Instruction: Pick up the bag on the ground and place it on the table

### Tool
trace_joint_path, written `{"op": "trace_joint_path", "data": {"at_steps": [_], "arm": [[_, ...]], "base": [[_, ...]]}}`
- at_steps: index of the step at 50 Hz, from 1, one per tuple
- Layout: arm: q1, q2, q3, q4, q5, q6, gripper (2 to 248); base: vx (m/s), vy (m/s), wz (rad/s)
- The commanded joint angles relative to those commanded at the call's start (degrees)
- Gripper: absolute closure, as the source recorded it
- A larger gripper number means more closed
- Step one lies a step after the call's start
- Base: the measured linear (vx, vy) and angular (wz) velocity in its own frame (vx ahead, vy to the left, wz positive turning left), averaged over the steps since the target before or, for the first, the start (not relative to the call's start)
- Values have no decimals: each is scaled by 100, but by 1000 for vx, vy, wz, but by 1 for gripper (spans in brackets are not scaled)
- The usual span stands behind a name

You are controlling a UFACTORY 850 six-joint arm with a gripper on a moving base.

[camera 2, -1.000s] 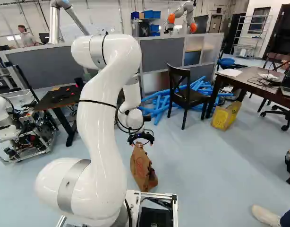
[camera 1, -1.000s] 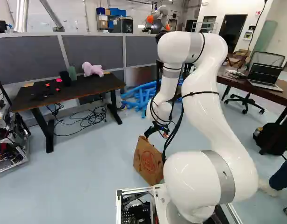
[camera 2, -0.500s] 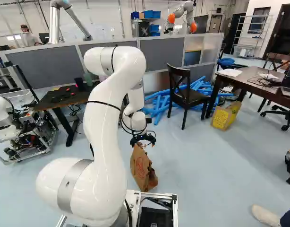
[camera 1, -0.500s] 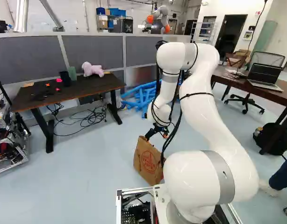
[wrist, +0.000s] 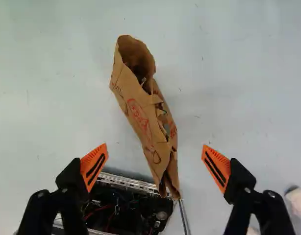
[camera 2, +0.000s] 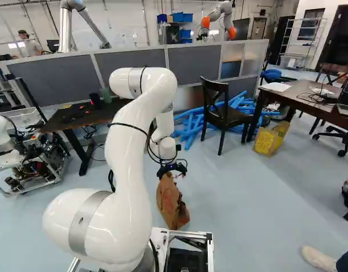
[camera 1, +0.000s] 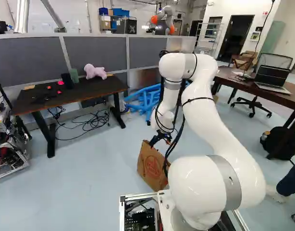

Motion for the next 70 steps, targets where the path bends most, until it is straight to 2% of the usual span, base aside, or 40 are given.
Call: {"op": "trace_joint_path", "data": {"at_steps": [24, 28, 38, 70], "arm": [[0, -545, -406, -13, 0, -1382, 3], [0, -636, -476, -13, 0, -1525, 3], [0, -861, -653, -13, 0, -1611, 3], [-1, -1572, -1239, -13, 0, -1618, 3]], "base": [[0, 0, 0], [0, 0, 0], [0, 0, 0], [0, 0, 0]]}}
